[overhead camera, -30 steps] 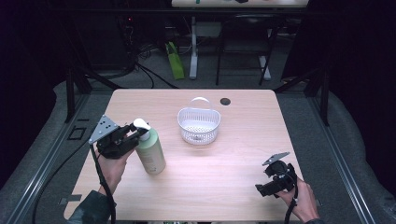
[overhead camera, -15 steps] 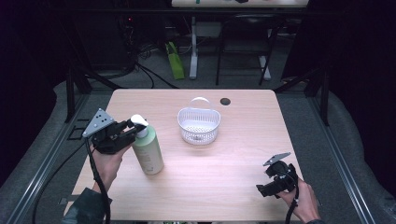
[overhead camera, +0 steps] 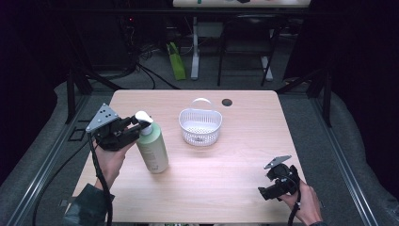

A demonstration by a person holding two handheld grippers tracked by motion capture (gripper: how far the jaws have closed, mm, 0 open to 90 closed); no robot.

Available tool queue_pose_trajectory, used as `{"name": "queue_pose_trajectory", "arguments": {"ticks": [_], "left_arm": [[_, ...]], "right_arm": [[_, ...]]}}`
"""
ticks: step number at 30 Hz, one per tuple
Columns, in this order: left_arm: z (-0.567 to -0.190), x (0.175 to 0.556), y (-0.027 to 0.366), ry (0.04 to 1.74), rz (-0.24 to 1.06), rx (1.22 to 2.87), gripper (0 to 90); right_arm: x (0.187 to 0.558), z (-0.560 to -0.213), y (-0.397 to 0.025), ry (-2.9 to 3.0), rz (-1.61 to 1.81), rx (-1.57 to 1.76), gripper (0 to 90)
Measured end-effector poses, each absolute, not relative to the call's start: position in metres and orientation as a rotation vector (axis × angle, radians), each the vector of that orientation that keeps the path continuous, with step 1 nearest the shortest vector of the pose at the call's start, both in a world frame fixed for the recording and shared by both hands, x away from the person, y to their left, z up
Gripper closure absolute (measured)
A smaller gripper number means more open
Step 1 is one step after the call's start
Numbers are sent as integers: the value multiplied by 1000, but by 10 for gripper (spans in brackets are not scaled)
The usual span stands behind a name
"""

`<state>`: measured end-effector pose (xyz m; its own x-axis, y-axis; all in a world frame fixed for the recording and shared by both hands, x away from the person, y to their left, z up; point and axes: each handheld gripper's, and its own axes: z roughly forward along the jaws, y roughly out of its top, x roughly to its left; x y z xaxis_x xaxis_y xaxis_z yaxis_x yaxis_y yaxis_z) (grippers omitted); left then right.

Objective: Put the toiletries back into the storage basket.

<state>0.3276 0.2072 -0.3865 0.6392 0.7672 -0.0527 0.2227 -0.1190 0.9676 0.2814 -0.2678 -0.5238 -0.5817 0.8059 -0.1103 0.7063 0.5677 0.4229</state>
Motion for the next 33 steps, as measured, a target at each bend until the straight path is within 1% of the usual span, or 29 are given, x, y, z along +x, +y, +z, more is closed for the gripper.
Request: {"name": "queue_pose_trajectory", "arguments": {"ticks": [12, 20, 25, 33], "left_arm": [[-373, 331, 200, 796, 583, 1668, 675], [-367, 334, 199, 787, 581, 1668, 675], [-362, 336, 200, 789, 569, 1653, 675], [-351, 339, 196, 774, 587, 1654, 675]], "right_arm": [[282, -525, -268, 2515, 476, 1258, 67], [282, -526, -268, 2512, 468, 1236, 47], [282, -526, -267, 2514, 451, 1225, 50], [282, -526, -266, 2516, 443, 1220, 60]]}}
